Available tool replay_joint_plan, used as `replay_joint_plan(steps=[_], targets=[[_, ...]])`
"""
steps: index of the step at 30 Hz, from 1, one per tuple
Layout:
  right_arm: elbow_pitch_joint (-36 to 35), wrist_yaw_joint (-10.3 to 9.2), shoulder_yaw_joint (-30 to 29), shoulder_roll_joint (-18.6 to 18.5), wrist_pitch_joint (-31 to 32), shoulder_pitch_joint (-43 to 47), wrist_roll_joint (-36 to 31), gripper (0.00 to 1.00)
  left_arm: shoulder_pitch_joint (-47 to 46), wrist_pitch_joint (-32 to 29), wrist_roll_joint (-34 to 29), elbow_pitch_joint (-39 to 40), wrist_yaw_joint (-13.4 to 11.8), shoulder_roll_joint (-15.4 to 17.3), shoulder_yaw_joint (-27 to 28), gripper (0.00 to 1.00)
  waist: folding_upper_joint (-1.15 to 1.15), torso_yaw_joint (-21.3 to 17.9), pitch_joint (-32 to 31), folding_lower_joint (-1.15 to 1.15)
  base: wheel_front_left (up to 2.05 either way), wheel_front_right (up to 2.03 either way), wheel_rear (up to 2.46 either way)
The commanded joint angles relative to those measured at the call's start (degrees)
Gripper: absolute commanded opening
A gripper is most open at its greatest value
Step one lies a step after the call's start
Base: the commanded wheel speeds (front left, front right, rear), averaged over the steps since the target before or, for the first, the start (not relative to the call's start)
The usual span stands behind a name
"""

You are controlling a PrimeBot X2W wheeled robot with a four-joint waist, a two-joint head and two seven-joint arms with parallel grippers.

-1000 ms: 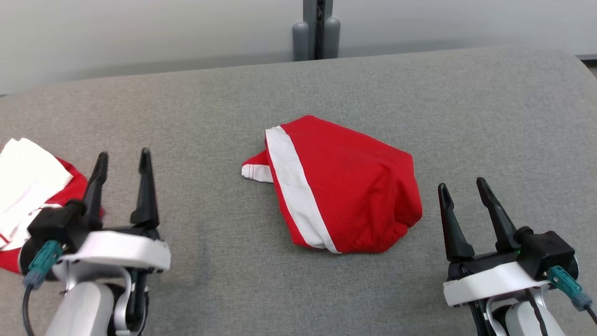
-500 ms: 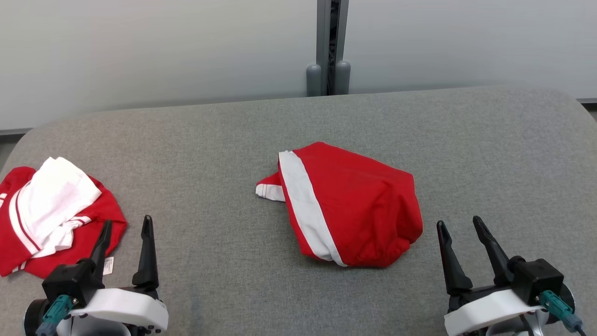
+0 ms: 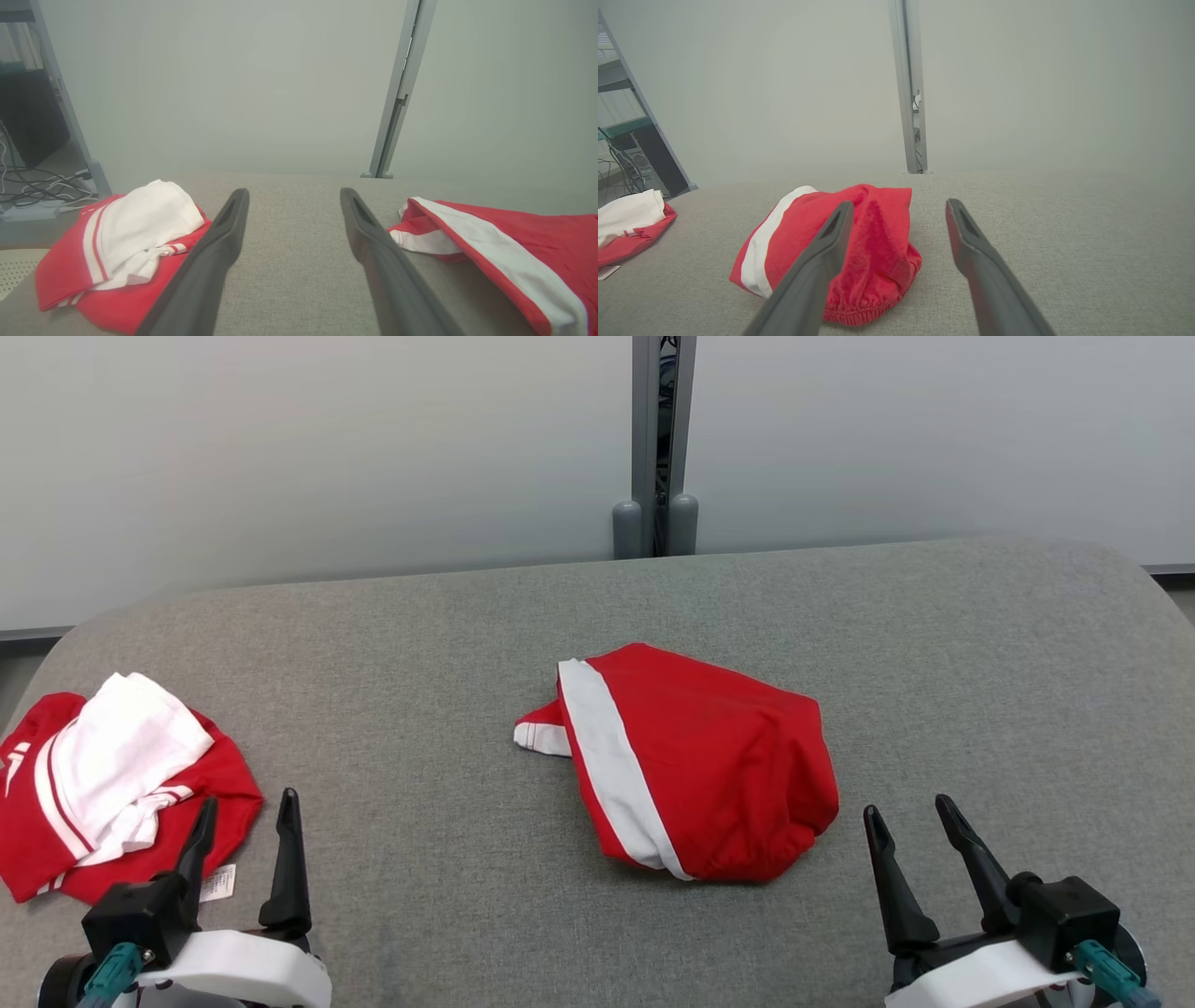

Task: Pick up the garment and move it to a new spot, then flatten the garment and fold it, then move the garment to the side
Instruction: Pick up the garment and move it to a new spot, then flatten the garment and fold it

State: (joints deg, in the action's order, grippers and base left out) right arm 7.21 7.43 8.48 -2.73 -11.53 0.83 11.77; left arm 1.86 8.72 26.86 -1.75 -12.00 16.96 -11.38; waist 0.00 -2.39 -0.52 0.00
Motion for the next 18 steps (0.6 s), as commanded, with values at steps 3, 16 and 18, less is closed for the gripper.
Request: replay_joint_plan(steps=[3, 16, 18], targets=[[-0.4, 0.11, 0.0, -0.3, 0.3, 0.7, 0.1, 1.00, 0.2, -0.1, 0.1, 0.6, -0.4, 0.3, 0.1, 1.00, 0.00, 0.1, 0.1, 0.00, 0.00, 0.00, 0.00], [-1.3, 0.11, -0.1, -0.3, 0.7, 0.2, -0.1, 1.00, -0.8, -1.6, 0.6, 1.3, -0.8, 0.3, -0.7, 1.00, 0.00, 0.4, 1.0, 0.00, 0.00, 0.00, 0.00], [-1.4, 0.11, -0.1, -0.3, 0.6, 0.0, -0.1, 1.00, -1.3, -2.6, 1.1, 1.2, -0.3, 0.2, -1.2, 1.00, 0.00, 0.5, 1.5, 0.00, 0.00, 0.00, 0.00]])
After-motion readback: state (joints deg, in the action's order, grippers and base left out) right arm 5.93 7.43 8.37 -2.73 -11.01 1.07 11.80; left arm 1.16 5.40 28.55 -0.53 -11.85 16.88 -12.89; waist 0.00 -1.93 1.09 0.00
